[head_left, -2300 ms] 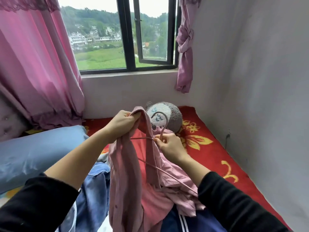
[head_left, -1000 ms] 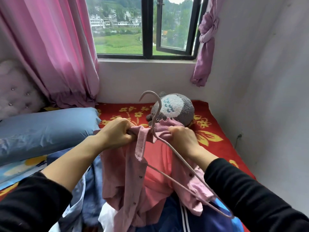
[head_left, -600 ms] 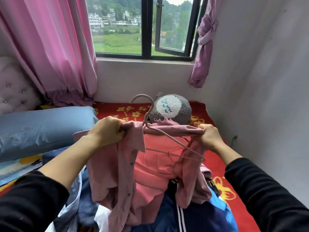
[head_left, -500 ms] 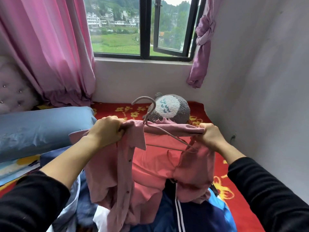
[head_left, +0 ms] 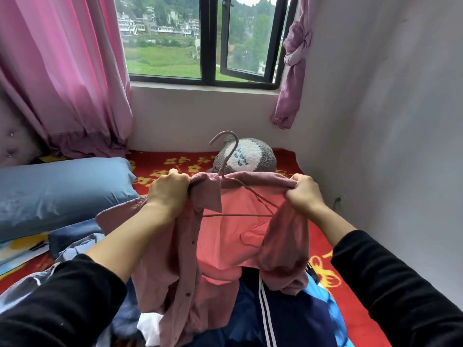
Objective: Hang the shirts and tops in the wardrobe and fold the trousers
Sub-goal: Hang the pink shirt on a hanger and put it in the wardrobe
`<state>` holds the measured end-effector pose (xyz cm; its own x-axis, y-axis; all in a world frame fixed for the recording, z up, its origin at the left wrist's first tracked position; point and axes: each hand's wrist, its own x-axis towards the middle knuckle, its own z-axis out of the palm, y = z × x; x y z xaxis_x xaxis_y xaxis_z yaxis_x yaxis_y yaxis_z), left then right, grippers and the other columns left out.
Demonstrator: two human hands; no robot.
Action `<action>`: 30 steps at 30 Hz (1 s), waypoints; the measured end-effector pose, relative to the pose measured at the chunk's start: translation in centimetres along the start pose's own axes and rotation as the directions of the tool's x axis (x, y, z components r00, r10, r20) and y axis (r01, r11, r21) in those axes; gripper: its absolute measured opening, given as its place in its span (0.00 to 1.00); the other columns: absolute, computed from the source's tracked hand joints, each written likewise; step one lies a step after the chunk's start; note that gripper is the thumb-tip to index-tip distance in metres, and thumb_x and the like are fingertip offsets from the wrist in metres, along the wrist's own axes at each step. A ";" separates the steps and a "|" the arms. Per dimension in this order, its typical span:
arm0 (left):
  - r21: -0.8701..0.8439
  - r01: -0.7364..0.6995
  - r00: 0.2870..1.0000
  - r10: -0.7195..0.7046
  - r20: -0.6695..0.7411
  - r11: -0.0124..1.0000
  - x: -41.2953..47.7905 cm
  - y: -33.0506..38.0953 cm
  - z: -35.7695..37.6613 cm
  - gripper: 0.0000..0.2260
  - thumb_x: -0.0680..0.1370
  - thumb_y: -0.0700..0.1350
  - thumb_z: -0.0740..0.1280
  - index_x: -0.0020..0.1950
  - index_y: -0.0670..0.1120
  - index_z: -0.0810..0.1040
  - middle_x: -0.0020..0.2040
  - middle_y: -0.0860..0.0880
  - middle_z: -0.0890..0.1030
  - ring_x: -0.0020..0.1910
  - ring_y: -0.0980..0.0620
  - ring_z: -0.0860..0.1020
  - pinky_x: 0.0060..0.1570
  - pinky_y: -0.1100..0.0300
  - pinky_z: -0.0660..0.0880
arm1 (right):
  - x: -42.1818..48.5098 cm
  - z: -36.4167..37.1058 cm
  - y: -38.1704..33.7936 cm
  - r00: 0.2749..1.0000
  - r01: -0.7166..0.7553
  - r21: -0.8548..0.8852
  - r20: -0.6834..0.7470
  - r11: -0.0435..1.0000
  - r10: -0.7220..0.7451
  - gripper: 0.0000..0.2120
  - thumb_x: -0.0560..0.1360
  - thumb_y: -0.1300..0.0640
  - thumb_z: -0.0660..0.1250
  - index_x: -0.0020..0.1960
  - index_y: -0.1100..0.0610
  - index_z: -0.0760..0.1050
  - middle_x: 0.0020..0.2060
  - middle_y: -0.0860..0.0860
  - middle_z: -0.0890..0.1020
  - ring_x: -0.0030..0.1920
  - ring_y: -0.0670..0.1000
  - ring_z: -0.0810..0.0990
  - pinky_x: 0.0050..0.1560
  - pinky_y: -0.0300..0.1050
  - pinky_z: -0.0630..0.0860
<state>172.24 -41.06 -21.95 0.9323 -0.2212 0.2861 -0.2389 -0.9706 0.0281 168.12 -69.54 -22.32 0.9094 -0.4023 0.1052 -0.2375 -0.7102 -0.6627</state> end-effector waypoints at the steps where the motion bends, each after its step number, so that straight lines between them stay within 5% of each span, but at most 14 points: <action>1: -0.005 0.002 1.000 -0.002 0.000 1.000 -0.1 0.1 0.1 0.11 0.80 0.40 0.56 0.55 0.41 0.76 0.52 0.40 0.75 0.53 0.36 0.78 0.47 0.49 0.73 | -0.6 0.4 -0.9 0.994 -0.067 0.277 0.098 0.958 0.042 0.06 0.69 0.68 0.66 0.42 0.59 0.78 0.37 0.55 0.81 0.43 0.54 0.78 0.38 0.42 0.70; 3: -0.036 -0.010 1.000 0.010 -0.003 0.999 -0.4 0.5 0.3 0.11 0.80 0.40 0.56 0.56 0.41 0.76 0.53 0.40 0.76 0.53 0.36 0.78 0.48 0.49 0.73 | -2.5 1.0 -3.0 0.953 -0.152 0.624 0.297 0.766 -0.053 0.13 0.70 0.71 0.66 0.51 0.61 0.81 0.41 0.52 0.83 0.43 0.49 0.79 0.41 0.37 0.74; 5: -0.120 -0.020 1.000 0.018 -0.016 0.993 -0.7 0.6 0.3 0.11 0.79 0.41 0.58 0.54 0.41 0.77 0.52 0.40 0.77 0.52 0.36 0.78 0.47 0.50 0.73 | -4.3 1.0 -4.6 0.865 -0.200 0.701 0.454 0.684 -0.213 0.19 0.69 0.70 0.65 0.59 0.60 0.78 0.42 0.51 0.82 0.40 0.45 0.79 0.38 0.34 0.74; 8: -0.324 -0.045 0.996 0.017 -0.088 0.945 -0.7 -0.4 -0.9 0.08 0.74 0.43 0.62 0.44 0.42 0.79 0.47 0.39 0.81 0.49 0.36 0.78 0.40 0.53 0.69 | -5.6 0.0 -5.2 0.696 -0.311 0.711 0.622 0.631 -0.358 0.20 0.64 0.64 0.64 0.57 0.56 0.71 0.37 0.56 0.69 0.34 0.44 0.68 0.32 0.37 0.64; 9: -0.396 -0.059 0.994 0.017 -0.110 0.916 -0.7 -0.9 -1.6 0.08 0.72 0.44 0.62 0.38 0.44 0.79 0.42 0.39 0.82 0.46 0.35 0.78 0.37 0.55 0.66 | -5.6 -0.5 -5.1 0.730 -0.294 0.727 0.590 0.620 -0.346 0.18 0.62 0.63 0.63 0.52 0.58 0.74 0.36 0.56 0.70 0.33 0.46 0.68 0.33 0.40 0.64; 10: -0.457 -0.068 0.992 0.011 -0.126 0.887 -0.6 -1.5 -2.3 0.08 0.70 0.46 0.61 0.34 0.45 0.77 0.38 0.40 0.81 0.43 0.35 0.78 0.35 0.56 0.64 | -5.4 -0.8 -4.9 0.839 -0.161 0.716 0.462 0.679 -0.288 0.16 0.61 0.63 0.62 0.46 0.59 0.79 0.35 0.54 0.76 0.33 0.46 0.71 0.35 0.41 0.67; 11: -0.504 -0.073 0.990 0.003 -0.138 0.861 -0.6 -1.9 -3.2 0.08 0.68 0.47 0.61 0.32 0.46 0.76 0.33 0.43 0.80 0.42 0.35 0.78 0.34 0.57 0.64 | -5.3 -1.1 -4.7 0.945 0.074 0.603 0.213 0.794 -0.250 0.16 0.59 0.63 0.61 0.43 0.56 0.82 0.37 0.50 0.80 0.36 0.46 0.74 0.39 0.42 0.70; 13: -0.569 -0.090 0.985 -0.010 -0.170 0.817 -0.7 -2.4 -4.9 0.08 0.70 0.46 0.64 0.32 0.47 0.78 0.26 0.49 0.75 0.41 0.39 0.78 0.34 0.59 0.65 | -4.8 -1.5 -4.8 0.921 0.372 0.063 -0.153 0.926 -0.359 0.19 0.62 0.62 0.63 0.50 0.50 0.81 0.48 0.48 0.80 0.50 0.48 0.75 0.53 0.46 0.68; 15: -0.614 -0.133 0.976 -0.006 -0.219 0.778 -0.7 -2.4 -6.6 0.07 0.72 0.42 0.68 0.35 0.47 0.81 0.28 0.54 0.78 0.44 0.47 0.77 0.33 0.63 0.66 | -4.7 -1.4 -5.8 0.880 0.441 -0.201 -0.095 0.875 -0.465 0.17 0.69 0.56 0.68 0.58 0.50 0.76 0.54 0.49 0.77 0.58 0.52 0.71 0.56 0.46 0.59; 18: -0.681 -0.145 0.975 -0.011 -0.220 0.717 -1.0 -2.3 -9.4 0.05 0.70 0.42 0.70 0.39 0.51 0.84 0.33 0.55 0.82 0.38 0.59 0.79 0.32 0.74 0.65 | -5.4 -1.9 -9.0 0.836 0.511 -0.053 -0.201 0.858 -0.511 0.08 0.74 0.51 0.66 0.42 0.56 0.73 0.40 0.51 0.78 0.42 0.55 0.74 0.46 0.46 0.64; 21: -0.729 -0.156 0.971 -0.030 -0.236 0.666 -1.8 -2.6 -12.5 0.08 0.64 0.48 0.69 0.41 0.56 0.83 0.36 0.53 0.84 0.37 0.59 0.78 0.37 0.68 0.70 | -6.1 -4.0 -13.0 0.790 0.585 0.060 -0.267 0.809 -0.552 0.16 0.75 0.56 0.64 0.31 0.59 0.64 0.26 0.50 0.72 0.32 0.52 0.66 0.33 0.46 0.62; 26: -0.699 -0.168 0.950 -0.075 -0.303 0.695 -4.3 -3.8 -16.9 0.11 0.69 0.46 0.76 0.51 0.49 0.83 0.40 0.49 0.83 0.38 0.59 0.78 0.40 0.69 0.72 | -6.7 -9.4 -17.4 0.810 0.529 0.016 -0.310 0.849 -0.498 0.19 0.77 0.56 0.63 0.28 0.54 0.66 0.28 0.48 0.74 0.37 0.53 0.71 0.46 0.49 0.65; 30: -0.662 -0.084 0.915 -0.205 -0.347 0.744 -8.6 -5.0 -17.1 0.14 0.70 0.51 0.75 0.54 0.52 0.82 0.49 0.51 0.82 0.49 0.55 0.79 0.54 0.58 0.75 | -7.9 -11.1 -18.0 0.828 0.506 0.047 -0.309 0.861 -0.469 0.17 0.77 0.56 0.63 0.29 0.53 0.68 0.34 0.54 0.78 0.41 0.55 0.74 0.54 0.51 0.66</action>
<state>160.81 -32.66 -8.19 0.8083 0.0295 0.5880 -0.4359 -0.6414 0.6314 161.39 -59.96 -3.02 0.7586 -0.1783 0.6267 0.2715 -0.7879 -0.5528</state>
